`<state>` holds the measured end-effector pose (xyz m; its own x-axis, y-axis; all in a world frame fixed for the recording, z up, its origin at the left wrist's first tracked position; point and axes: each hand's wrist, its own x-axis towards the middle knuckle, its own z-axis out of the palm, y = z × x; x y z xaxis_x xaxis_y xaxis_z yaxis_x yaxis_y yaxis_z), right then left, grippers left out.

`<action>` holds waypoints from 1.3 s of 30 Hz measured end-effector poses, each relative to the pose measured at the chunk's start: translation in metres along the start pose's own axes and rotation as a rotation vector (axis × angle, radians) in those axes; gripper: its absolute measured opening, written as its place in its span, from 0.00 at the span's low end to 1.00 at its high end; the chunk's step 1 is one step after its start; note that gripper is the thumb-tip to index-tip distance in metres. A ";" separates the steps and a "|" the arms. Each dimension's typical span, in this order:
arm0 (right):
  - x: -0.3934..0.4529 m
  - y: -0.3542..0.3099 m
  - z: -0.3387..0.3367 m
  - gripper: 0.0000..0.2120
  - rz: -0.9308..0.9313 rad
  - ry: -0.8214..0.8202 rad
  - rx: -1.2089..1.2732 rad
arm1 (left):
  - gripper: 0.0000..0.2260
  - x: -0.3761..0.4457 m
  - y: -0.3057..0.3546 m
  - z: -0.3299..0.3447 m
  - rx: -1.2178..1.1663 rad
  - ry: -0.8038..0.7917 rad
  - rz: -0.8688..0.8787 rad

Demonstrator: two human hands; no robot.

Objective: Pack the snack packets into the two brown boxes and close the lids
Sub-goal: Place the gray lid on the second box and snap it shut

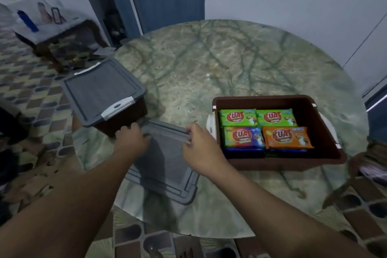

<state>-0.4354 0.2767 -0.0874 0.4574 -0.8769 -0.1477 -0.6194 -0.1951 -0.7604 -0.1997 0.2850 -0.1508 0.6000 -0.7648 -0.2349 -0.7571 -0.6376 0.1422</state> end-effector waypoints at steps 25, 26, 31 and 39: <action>0.016 -0.038 0.045 0.37 0.495 0.183 0.483 | 0.45 0.023 -0.053 0.012 -0.244 -0.093 -0.113; 0.015 -0.044 0.039 0.39 0.457 0.153 0.461 | 0.46 0.022 -0.054 0.011 -0.300 -0.090 -0.141; 0.019 -0.056 0.006 0.39 0.295 0.185 0.244 | 0.59 0.017 -0.053 0.007 -0.726 -0.139 -0.245; 0.038 0.008 -0.085 0.35 0.330 0.368 -0.032 | 0.29 -0.005 0.016 -0.033 -0.833 -0.052 0.051</action>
<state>-0.4771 0.2042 -0.0451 -0.0190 -0.9900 -0.1398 -0.7154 0.1111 -0.6898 -0.2062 0.2750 -0.1155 0.5421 -0.8024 -0.2496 -0.3318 -0.4773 0.8137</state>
